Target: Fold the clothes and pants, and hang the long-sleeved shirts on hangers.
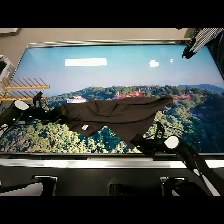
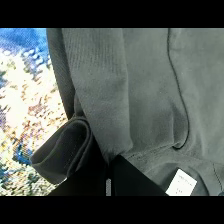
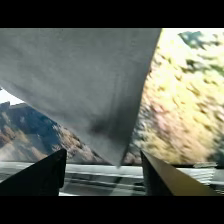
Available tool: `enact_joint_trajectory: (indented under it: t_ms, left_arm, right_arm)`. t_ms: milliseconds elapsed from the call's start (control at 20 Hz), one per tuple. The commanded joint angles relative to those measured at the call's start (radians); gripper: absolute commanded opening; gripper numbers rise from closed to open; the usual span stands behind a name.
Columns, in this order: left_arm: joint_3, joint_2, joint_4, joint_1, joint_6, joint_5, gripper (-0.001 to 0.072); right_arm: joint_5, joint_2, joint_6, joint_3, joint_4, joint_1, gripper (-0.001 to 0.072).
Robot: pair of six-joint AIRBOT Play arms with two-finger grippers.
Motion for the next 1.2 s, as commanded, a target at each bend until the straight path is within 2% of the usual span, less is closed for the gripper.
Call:
enact_joint_trajectory:
  t_ms: [0, 50, 100, 200, 250, 450, 650, 750, 800, 950, 1050, 1150]
  left_arm:
    - [0.001, 0.000, 0.000, 0.001, 0.000, -0.001, 0.0014]
    - [0.001, 0.000, 0.000, 0.001, 0.000, -0.001, 0.0014]
    - [0.001, 0.000, 0.000, 0.001, 0.000, -0.001, 0.0014]
    - [0.001, 0.000, 0.000, 0.001, 0.000, -0.001, 0.0014]
    - [0.001, 0.002, 0.000, 0.002, 0.001, -0.001, 0.0014]
    - [0.077, 0.044, 0.004, 0.034, 0.024, -0.023, 0.0012]
    - [0.332, 0.123, 0.101, 0.047, 0.033, -0.092, 0.0012]
    - [0.502, 0.171, 0.156, 0.047, 0.016, -0.123, 0.0012]
    - [0.594, 0.200, 0.182, 0.047, 0.004, -0.142, 0.0012]
    - [0.825, 0.296, 0.278, 0.047, -0.085, -0.174, 0.0012]
    - [0.930, 0.378, 0.348, 0.047, -0.173, -0.178, 0.0012]
    - [0.985, 0.471, 0.426, 0.047, -0.274, -0.178, 0.0012]
  right_arm:
    - [-0.047, -0.051, 0.021, -0.003, 0.020, 0.031, 0.0531]
    - [-0.058, -0.066, 0.020, -0.003, 0.037, 0.031, 0.0501]
    - [-0.077, -0.077, 0.011, -0.003, 0.061, 0.031, 0.0402]
    - [-0.125, -0.080, -0.043, -0.002, 0.137, 0.031, 0.0143]
    - [-0.148, -0.077, -0.084, -0.001, 0.180, 0.031, 0.0041]
    - [-0.188, -0.002, -0.130, 0.069, 0.202, 0.026, 0.0032]
    - [-0.222, 0.139, -0.133, 0.315, 0.053, 0.026, 0.0032]
    - [-0.214, 0.195, -0.087, 0.488, -0.094, 0.026, 0.0032]
    - [-0.193, 0.218, -0.021, 0.584, -0.208, 0.026, 0.0032]
    - [-0.030, 0.265, 0.116, 0.877, -0.550, 0.026, 0.0032]
    - [0.107, 0.290, 0.131, 1.073, -0.710, 0.026, 0.0032]
    - [0.204, 0.316, 0.129, 1.255, -0.792, 0.026, 0.0032]
